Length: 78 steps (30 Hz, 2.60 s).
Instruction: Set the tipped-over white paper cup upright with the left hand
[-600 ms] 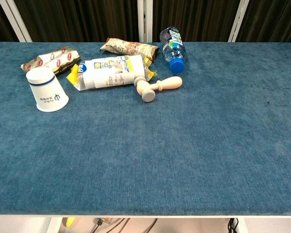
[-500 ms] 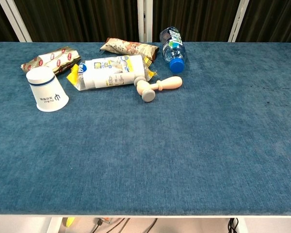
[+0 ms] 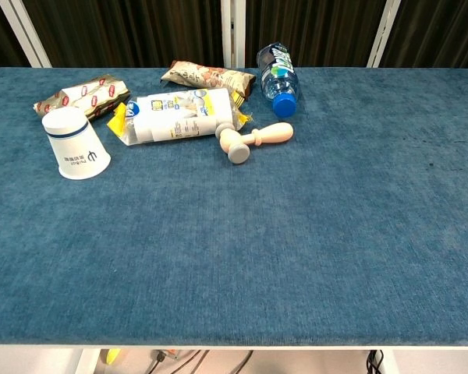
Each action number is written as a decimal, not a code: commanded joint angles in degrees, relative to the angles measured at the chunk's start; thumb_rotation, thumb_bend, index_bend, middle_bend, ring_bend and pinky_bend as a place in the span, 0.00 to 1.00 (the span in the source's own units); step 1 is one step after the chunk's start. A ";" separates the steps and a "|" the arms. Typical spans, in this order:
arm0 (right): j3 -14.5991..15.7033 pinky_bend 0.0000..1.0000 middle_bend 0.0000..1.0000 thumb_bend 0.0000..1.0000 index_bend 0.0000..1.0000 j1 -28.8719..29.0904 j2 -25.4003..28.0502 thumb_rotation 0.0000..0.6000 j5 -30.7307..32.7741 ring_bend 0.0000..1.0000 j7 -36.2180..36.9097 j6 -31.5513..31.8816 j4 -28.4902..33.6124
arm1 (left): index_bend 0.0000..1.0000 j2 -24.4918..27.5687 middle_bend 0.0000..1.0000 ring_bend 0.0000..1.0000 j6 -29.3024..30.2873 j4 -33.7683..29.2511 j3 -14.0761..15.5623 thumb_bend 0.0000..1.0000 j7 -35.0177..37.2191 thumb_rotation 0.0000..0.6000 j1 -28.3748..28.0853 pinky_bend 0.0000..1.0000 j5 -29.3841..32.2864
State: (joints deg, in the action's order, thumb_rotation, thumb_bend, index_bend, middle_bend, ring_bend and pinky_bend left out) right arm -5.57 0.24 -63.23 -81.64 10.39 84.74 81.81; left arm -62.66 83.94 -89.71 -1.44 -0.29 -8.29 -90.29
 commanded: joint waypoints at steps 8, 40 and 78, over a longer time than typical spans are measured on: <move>-0.60 0.00 0.00 0.03 0.00 0.39 0.39 1.00 0.03 0.00 -0.18 0.32 0.10 | 0.01 8.62 0.00 0.00 -16.74 -18.66 -4.19 0.04 -17.16 1.00 -12.27 0.00 2.60; -0.67 0.00 0.00 0.03 0.00 0.65 0.16 1.00 1.50 0.00 2.08 -1.42 -1.72 | 0.09 -12.25 0.03 0.00 -22.47 -18.28 -3.14 0.07 -65.25 1.00 -50.55 0.00 65.06; -0.38 0.00 0.00 0.03 0.00 1.10 -0.06 1.00 2.11 0.00 3.05 -3.43 -2.72 | 0.44 -15.57 0.37 0.01 -13.62 -15.70 2.30 0.26 -61.83 1.00 -50.46 0.00 58.46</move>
State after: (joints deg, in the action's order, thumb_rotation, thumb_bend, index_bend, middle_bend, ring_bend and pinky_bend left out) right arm -5.94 1.33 -63.30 -79.56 13.42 81.33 79.10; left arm -79.64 69.18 -103.65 0.50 -65.94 -60.70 -27.05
